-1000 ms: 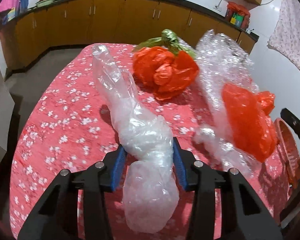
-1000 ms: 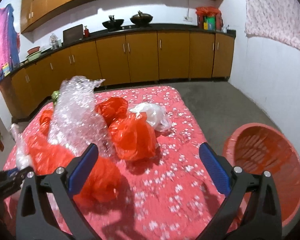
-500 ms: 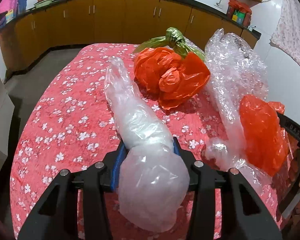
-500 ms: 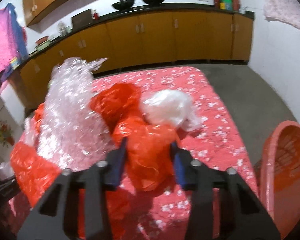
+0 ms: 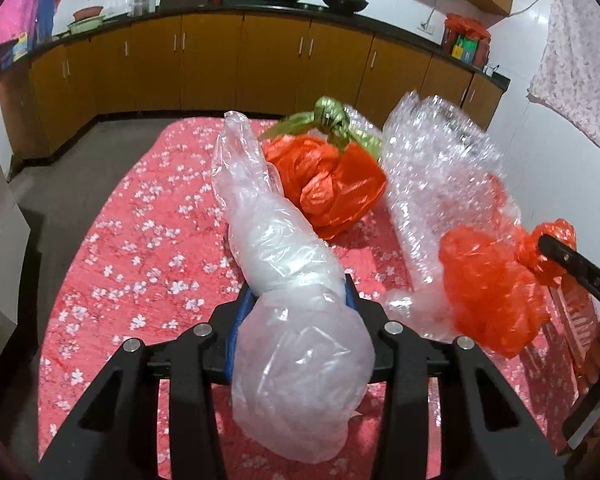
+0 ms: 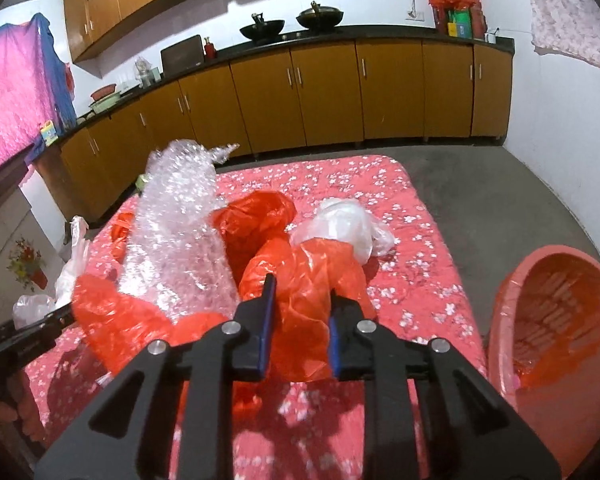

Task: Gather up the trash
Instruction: 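Carry the clear bag in the left gripper over the basket while the right carries the red bag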

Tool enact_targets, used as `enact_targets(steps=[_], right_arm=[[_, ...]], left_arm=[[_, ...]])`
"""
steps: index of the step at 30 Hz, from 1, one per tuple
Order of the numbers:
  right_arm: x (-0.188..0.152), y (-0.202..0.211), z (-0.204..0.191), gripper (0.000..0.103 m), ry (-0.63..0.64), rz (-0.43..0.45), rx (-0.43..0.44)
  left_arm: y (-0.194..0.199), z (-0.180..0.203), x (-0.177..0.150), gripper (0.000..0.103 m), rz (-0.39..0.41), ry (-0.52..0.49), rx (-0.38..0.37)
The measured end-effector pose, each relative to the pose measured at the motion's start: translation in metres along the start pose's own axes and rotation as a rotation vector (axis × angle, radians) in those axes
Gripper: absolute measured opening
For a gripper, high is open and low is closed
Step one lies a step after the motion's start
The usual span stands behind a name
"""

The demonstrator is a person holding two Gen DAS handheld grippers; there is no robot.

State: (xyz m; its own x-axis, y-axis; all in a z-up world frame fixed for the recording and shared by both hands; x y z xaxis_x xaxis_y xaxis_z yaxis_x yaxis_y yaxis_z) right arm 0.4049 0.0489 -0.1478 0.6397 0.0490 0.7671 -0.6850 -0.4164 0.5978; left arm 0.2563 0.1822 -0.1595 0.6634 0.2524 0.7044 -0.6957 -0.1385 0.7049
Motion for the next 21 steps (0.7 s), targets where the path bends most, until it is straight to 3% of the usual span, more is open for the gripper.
enact_targets(steps=[7, 21], right_arm=[[-0.007, 0.030, 0.003, 0.020, -0.026, 0.014, 0.009], [0.000, 0.093, 0.023, 0.019, -0.059, 0.104, -0.030]], left_arm=[[0.019, 0.002, 0.008, 0.043, 0.039, -0.007, -0.017], [0.057, 0.049, 0.030, 0.043, 0.125, -0.058, -0.094]])
Point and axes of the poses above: each gripper's, at about its wrist camera, not at the fingertips, and y roughly against the way its jaws point, z to its right, x to its top, the point moved 9 cm from there along -y, roughly the way its jaws point, and after that the axes turned 6 degrees about x, right-handed, at the moved point
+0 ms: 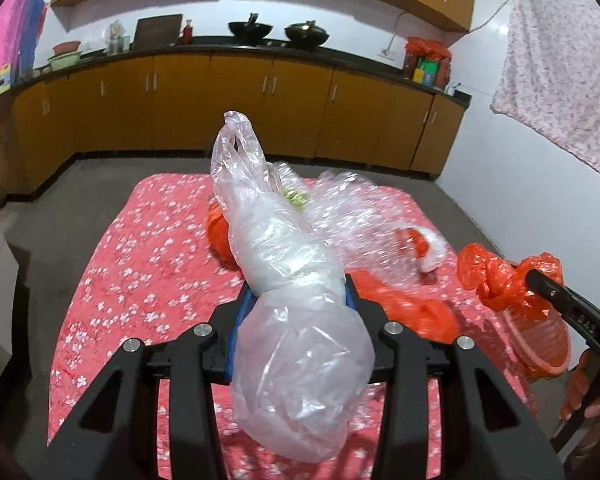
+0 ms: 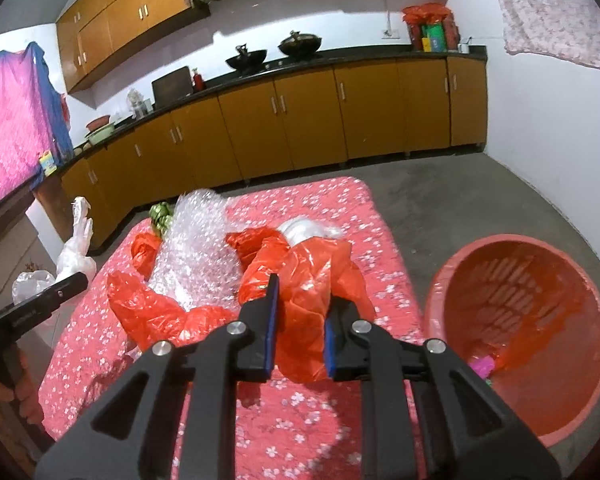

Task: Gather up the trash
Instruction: 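Carry the clear bag in the left gripper over the basket while the right carries the red bag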

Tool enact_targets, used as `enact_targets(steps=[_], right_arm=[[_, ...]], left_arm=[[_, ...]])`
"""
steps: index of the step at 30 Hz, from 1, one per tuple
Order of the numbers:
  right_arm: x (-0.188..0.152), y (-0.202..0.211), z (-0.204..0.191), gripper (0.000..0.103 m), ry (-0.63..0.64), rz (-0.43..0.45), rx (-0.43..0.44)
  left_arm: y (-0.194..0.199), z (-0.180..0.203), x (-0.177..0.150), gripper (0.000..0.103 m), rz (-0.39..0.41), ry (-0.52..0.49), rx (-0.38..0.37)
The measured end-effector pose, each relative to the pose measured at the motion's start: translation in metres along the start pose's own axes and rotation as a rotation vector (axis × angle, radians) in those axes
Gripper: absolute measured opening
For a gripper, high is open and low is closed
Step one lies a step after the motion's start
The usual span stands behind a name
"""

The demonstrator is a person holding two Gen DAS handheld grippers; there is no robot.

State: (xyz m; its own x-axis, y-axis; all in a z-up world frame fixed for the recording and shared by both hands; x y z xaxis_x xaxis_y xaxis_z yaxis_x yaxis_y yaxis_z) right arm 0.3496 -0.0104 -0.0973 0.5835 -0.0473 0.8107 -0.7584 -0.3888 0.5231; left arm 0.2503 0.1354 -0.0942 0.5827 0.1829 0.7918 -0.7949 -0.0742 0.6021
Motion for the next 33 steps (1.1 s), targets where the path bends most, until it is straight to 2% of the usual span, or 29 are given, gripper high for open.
enact_targets(steps=[8, 15, 24, 33], right_arm=[[0.005, 0.032, 0.029, 0.019, -0.046, 0.051, -0.047], [0.005, 0.060, 0.061, 0.019, -0.085, 0.088, -0.107], [0.003, 0.097, 0.115, 0.019, -0.106, 0.132, -0.239], [-0.005, 0.122, 0.173, 0.019, -0.186, 0.168, -0.356]], left_arm=[[0.005, 0.036, 0.006, 0.042, 0.023, -0.039, -0.069], [0.005, 0.084, 0.007, 0.042, 0.025, -0.105, -0.145], [-0.002, 0.168, -0.002, 0.042, 0.008, -0.192, -0.275], [-0.013, 0.250, -0.012, 0.042, -0.011, -0.292, -0.413]])
Point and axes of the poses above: each gripper's, at about its wrist camera, not at the fingertips, and y roughly against the way its jaws point, z to its right, x to its top, the point moved 9 cm from there along -y, roughly the way its jaws point, and after that the axes turned 6 degrees about x, right-handed, at the moved point
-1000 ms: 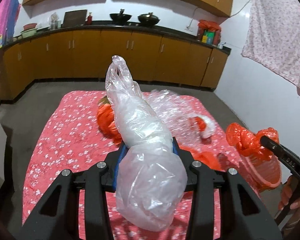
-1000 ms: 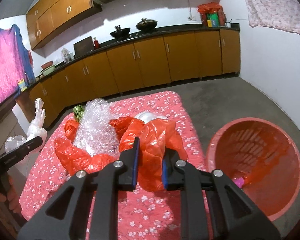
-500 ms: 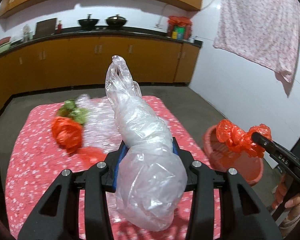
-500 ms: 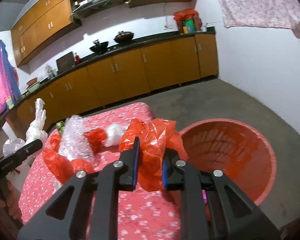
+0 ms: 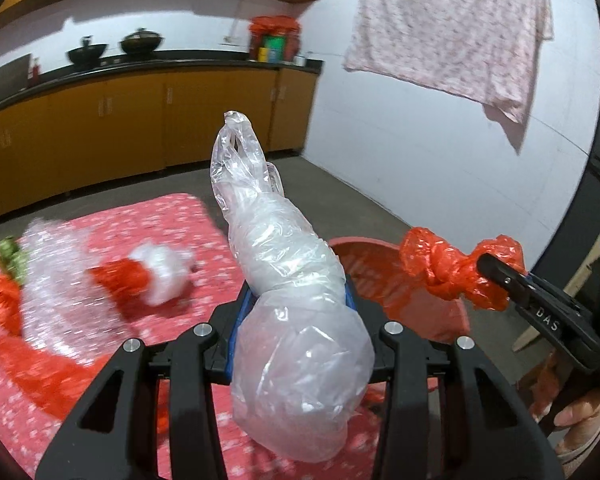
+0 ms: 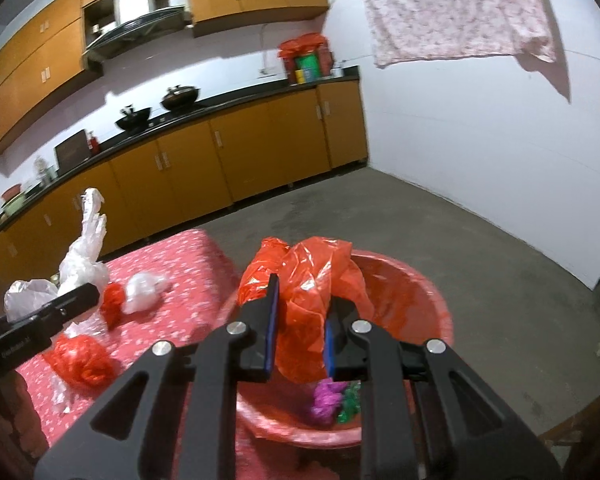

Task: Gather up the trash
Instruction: 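Carry the clear bag in the left gripper over the basket while the right carries the red bag, then open both grippers to drop the clear and red bags into the basket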

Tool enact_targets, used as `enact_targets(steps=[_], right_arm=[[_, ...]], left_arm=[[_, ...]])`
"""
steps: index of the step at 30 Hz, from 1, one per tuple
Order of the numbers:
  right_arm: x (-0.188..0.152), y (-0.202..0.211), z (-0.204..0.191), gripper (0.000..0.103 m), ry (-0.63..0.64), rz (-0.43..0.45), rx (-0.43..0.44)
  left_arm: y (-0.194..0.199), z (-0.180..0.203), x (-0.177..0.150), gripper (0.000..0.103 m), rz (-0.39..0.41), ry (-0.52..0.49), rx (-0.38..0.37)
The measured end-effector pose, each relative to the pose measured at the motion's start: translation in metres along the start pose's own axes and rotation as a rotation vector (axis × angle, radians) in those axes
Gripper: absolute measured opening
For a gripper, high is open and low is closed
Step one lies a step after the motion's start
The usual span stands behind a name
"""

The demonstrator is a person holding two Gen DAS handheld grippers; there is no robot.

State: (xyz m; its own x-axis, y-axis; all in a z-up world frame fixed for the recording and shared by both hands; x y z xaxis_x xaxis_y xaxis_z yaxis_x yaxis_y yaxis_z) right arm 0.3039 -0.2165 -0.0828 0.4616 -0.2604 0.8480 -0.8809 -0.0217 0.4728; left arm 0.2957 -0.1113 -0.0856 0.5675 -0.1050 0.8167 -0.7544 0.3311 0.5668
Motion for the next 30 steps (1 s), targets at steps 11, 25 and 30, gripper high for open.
enact_targets(steps=[11, 25, 30], right_arm=[[-0.008, -0.022, 0.041, 0.019, -0.062, -0.015, -0.043], [-0.011, -0.037, 0.048, 0.019, -0.088, -0.011, -0.053], [-0.012, -0.036, 0.051, 0.040, -0.099, 0.004, -0.043]], left_arm=[[-0.040, 0.048, -0.004, 0.042, -0.048, -0.069, -0.113], [-0.074, 0.080, -0.010, 0.043, -0.105, -0.084, -0.177], [-0.078, 0.073, -0.012, 0.067, -0.107, -0.062, -0.156]])
Point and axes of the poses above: each gripper's, at about its wrist camera, not at the fingertips, and y roughly against the way its jaws point, z to its right, x to its top, the point moved 9 cm from there along -y, roughly the way its jaws point, and after that the axes turned 6 degrees about x, right-handed, at the moved point
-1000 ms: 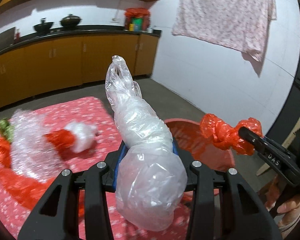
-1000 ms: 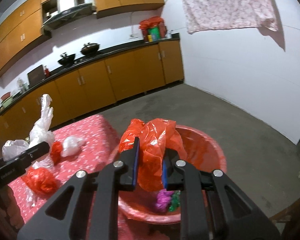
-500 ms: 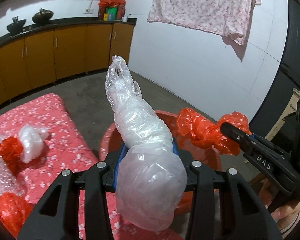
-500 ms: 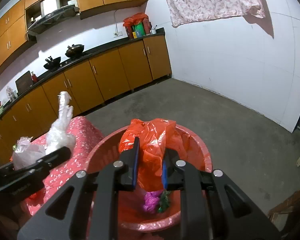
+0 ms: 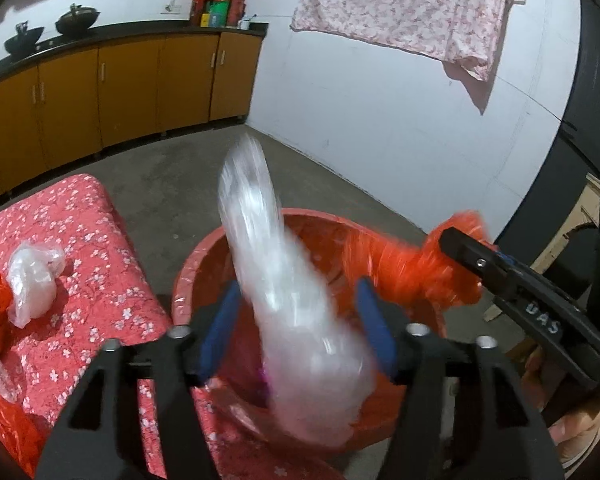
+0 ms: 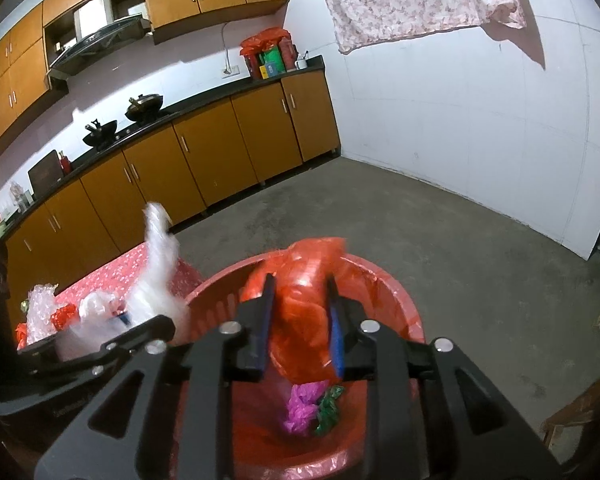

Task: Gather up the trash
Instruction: 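Open both grippers to drop the clear and red bags into the basket, then grasp the large red bag with the right gripper while the left grasps a clear bag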

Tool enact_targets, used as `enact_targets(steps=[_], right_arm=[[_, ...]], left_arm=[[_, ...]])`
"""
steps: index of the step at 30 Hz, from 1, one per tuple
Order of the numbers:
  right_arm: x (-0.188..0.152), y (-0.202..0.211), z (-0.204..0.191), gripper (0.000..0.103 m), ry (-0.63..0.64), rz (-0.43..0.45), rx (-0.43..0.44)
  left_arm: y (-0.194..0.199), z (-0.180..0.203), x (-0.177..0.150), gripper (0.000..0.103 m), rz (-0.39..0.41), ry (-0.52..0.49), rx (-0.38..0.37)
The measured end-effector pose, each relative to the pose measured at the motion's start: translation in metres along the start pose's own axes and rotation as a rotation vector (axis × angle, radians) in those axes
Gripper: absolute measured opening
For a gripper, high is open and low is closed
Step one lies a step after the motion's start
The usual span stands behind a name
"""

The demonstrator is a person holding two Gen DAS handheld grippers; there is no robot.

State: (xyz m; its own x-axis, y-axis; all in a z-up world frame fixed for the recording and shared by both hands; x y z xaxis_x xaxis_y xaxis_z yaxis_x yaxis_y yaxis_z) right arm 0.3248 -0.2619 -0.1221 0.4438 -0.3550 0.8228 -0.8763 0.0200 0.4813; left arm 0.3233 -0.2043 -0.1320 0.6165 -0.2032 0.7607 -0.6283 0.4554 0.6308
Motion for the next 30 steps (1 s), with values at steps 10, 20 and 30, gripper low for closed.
enact_targets(steps=[10, 20, 30], right_arm=[[0.005, 0.024, 0.011, 0.094, -0.012, 0.097, -0.075], [0.003, 0.031, -0.019, 0.097, 0.005, 0.093, -0.028], [-0.024, 0.022, -0.124, 0.097, 0.142, -0.002, 0.159]], left_arm=[[0.029, -0.046, -0.003, 0.093, 0.057, 0.065, 0.139], [0.081, -0.085, -0.009, 0.095, 0.116, 0.089, 0.254], [0.160, -0.166, -0.047, 0.096, 0.158, 0.194, 0.432]])
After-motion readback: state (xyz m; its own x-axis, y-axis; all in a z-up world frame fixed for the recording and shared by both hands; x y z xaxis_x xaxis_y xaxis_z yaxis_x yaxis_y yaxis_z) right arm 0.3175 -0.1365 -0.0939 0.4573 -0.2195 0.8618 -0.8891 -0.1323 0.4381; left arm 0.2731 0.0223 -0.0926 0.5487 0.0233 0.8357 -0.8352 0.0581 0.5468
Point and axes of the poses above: each gripper's, at about its wrist camera, not at the fingertips, and y roughly against the way its jaws point, z to its right, x to its top, the point moved 9 cm from there along -y, roughly the way its jaws point, and after that the axes turned 6 degrees about x, right-handed, at the moved point
